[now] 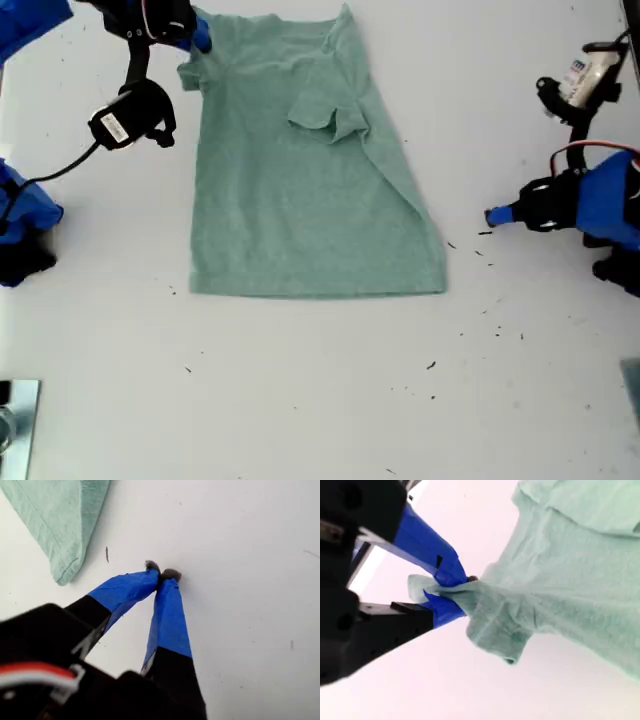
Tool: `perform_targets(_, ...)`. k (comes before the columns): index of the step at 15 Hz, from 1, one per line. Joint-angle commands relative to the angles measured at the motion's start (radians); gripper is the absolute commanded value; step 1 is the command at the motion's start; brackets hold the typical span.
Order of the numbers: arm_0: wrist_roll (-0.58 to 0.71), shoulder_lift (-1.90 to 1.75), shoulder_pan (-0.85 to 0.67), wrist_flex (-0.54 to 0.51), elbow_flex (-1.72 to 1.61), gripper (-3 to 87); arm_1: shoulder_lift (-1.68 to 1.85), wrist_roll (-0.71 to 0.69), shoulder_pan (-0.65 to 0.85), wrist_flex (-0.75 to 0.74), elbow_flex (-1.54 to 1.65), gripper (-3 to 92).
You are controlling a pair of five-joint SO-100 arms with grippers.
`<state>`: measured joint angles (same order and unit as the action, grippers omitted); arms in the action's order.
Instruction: Fold t shirt
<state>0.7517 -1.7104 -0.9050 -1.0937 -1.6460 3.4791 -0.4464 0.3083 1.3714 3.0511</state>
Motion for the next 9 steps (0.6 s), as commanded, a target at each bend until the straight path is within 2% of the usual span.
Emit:
perform_targets(1,-0.023,-0.023,0.123,0.029,0.110,-0.2,0.015,-0.002,-0.005,-0.003,0.040,2.0)
perform_targets(4,-0.072,0.330,0.311,0.071,0.407,-0.2,0.015,0.002,-0.005,-0.003,0.040,2.0)
perform_targets(6,-0.074,0.644,0.367,0.066,0.693,0.9,0.014,0.008,-0.009,-0.003,0.040,2.0)
perform_targets(7,-0.069,0.749,0.353,0.089,0.755,13.1,0.012,0.014,-0.015,-0.003,0.040,2.0)
perform_targets(8,-0.057,0.807,0.322,0.120,0.770,29.2,0.012,0.015,-0.017,-0.003,0.040,2.0)
perform_targets(9,-0.057,0.798,0.291,0.095,0.772,32.5,0.012,0.014,-0.014,-0.003,0.040,2.0)
